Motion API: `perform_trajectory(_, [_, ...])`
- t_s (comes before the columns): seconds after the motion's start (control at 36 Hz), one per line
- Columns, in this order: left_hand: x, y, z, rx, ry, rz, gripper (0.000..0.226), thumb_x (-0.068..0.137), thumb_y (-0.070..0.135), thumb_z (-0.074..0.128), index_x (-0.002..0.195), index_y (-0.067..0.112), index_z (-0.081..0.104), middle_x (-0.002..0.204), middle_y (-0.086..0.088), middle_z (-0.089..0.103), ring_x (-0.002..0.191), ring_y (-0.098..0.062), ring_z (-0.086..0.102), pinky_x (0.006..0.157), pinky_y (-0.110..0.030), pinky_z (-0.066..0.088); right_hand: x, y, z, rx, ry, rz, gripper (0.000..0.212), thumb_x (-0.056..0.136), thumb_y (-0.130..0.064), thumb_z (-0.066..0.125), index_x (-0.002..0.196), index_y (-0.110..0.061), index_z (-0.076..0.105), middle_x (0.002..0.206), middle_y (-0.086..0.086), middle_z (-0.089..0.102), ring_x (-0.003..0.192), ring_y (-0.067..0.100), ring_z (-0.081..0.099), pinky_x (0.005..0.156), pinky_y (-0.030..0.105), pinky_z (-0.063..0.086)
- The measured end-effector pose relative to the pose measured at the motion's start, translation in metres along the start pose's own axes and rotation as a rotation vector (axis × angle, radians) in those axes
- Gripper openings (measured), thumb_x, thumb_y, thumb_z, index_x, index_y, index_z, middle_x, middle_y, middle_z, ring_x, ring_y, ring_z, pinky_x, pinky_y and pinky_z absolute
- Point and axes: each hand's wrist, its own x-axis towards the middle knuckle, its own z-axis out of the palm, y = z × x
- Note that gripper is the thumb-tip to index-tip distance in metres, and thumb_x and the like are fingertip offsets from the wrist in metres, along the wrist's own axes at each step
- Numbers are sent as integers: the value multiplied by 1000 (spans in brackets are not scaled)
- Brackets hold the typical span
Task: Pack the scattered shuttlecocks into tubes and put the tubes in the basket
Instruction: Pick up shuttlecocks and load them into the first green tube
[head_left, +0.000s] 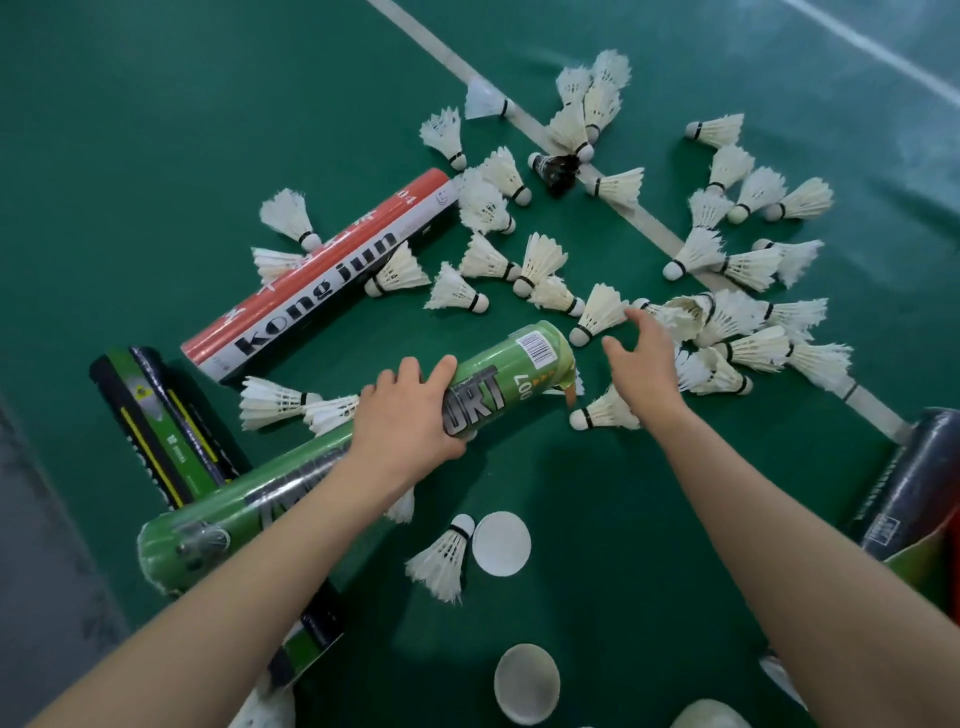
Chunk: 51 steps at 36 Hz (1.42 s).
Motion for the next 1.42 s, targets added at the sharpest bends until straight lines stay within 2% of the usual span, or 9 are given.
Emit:
perform_trajectory(0.19, [24, 10, -7, -9, -21, 9, 94, 69, 59, 72, 142, 33, 19, 121, -5, 42, 110, -26, 45, 91, -36, 40, 40, -17, -1, -173, -83, -22, 55, 97, -19, 52, 146, -30, 32, 159, 5, 6, 146, 24, 7, 114, 37, 19])
perform_trajectory(0.31, [28, 10, -6, -7, -35, 0, 94, 70, 61, 70, 142, 33, 18, 121, -4, 42, 111, -25, 45, 92, -36, 40, 57, -20, 7, -279, -112, -22, 58, 95, -23, 54, 148, -25, 30, 156, 10, 19, 145, 28, 13, 115, 41, 18])
perform_trajectory(0.44, [25, 7, -3, -18, -30, -18, 92, 72, 64, 66, 143, 33, 17, 122, -4, 42, 112, -25, 45, 93, -35, 40, 55, -7, 15, -203, -12, 4, 34, 92, -9, 56, 125, -15, 48, 127, 9, 51, 110, 24, 49, 88, 34, 43])
perform_trajectory(0.58, [17, 4, -2, -27, -37, -36, 89, 74, 64, 63, 144, 32, 18, 121, -4, 42, 111, -25, 45, 93, -36, 41, 32, -9, 11, 116, 121, -34, 33, 95, -8, 51, 126, -17, 43, 94, -4, 50, 80, 12, 51, 62, 19, 38])
perform_trajectory(0.75, [3, 2, -1, -12, -24, -24, 86, 74, 56, 67, 142, 33, 20, 117, -3, 41, 107, -24, 45, 92, -34, 40, -5, -17, -10, 373, 119, -47, 37, 98, -13, 50, 134, -18, 47, 107, -6, 48, 104, 10, 49, 91, 22, 41])
perform_trajectory(1.03, [-28, 19, 0, -66, 23, 78, 90, 72, 57, 69, 144, 36, 19, 120, 1, 40, 112, -21, 43, 93, -34, 41, -59, 1, -20, 525, -119, -106, 25, 100, -21, 47, 122, -25, 58, 115, 1, 58, 101, 10, 58, 78, 23, 51])
perform_trajectory(1.14, [-39, 28, -1, -51, 46, 121, 89, 73, 57, 68, 144, 36, 19, 121, 2, 40, 111, -20, 43, 89, -32, 39, -76, 6, -24, 502, -154, -134, 40, 101, -43, 37, 136, -28, 47, 127, 2, 57, 116, 13, 56, 101, 34, 46])
perform_trajectory(1.22, [-43, 32, -2, -49, 56, 139, 88, 73, 57, 67, 144, 35, 20, 118, 2, 40, 109, -20, 43, 89, -32, 39, -88, 9, -30, 569, -200, -139, 43, 104, -39, 26, 143, -27, 40, 125, -2, 58, 107, -3, 57, 97, 17, 44])
perform_trajectory(1.42, [-36, 47, 7, -41, 33, 153, 89, 71, 60, 67, 143, 34, 22, 115, 2, 40, 108, -20, 44, 88, -33, 41, -87, 22, -26, 640, -303, -84, 50, 96, -55, 23, 135, -34, 46, 131, -6, 59, 124, 6, 51, 109, 30, 36])
